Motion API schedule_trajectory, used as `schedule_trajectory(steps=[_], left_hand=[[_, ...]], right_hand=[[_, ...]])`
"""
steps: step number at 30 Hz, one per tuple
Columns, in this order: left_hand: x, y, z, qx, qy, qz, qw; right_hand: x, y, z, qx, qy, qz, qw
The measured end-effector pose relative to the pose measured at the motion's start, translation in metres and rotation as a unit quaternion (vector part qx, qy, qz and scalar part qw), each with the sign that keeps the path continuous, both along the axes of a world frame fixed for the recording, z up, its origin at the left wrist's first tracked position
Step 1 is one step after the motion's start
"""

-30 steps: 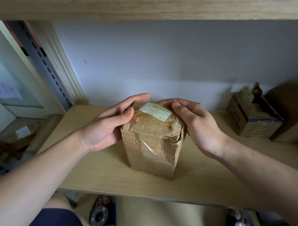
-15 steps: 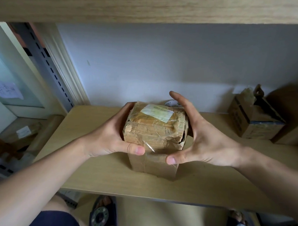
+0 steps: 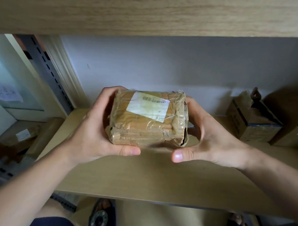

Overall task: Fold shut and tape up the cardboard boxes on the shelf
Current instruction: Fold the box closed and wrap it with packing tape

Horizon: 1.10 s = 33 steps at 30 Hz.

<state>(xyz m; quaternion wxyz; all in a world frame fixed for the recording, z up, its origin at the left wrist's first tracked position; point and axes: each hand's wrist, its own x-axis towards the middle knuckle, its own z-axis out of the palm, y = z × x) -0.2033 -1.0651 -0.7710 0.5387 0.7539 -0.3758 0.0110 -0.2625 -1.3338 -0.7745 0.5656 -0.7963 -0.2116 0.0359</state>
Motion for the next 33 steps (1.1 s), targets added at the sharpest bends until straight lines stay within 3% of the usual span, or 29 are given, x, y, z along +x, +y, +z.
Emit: schedule_trajectory(steps=[4, 8, 11, 14, 18, 20, 24, 29, 33], left_hand=[[0.001, 0.008, -0.001, 0.02, -0.111, 0.024, 0.993], [0.013, 0.001, -0.016, 0.046, -0.226, 0.013, 0.973], [0.012, -0.006, -0.021, 0.096, -0.291, 0.014, 0.952], [0.01, -0.006, -0.023, 0.119, -0.301, 0.013, 0.946], [0.011, -0.006, -0.025, 0.132, -0.172, 0.052, 0.975], [0.01, -0.002, -0.025, 0.142, -0.039, 0.016, 0.989], [0.006, -0.004, -0.026, 0.039, 0.169, -0.081, 0.982], [-0.001, -0.02, -0.017, -0.05, 0.248, -0.003, 0.967], [-0.006, -0.029, -0.011, -0.07, 0.275, 0.041, 0.958]], right_hand=[[-0.003, 0.001, 0.003, 0.086, 0.053, 0.029, 0.994], [-0.006, 0.014, 0.007, 0.244, 0.213, -0.021, 0.946], [-0.001, 0.024, 0.009, 0.245, 0.291, -0.066, 0.923], [0.001, 0.026, 0.008, 0.273, 0.335, -0.098, 0.896], [0.005, 0.023, 0.003, 0.283, 0.307, -0.124, 0.9], [0.008, 0.024, 0.0, 0.279, 0.281, -0.148, 0.906], [0.011, 0.029, -0.007, 0.259, 0.246, -0.191, 0.914], [0.015, 0.039, -0.01, 0.267, 0.225, -0.205, 0.915], [0.022, 0.044, -0.016, 0.261, 0.199, -0.231, 0.916]])
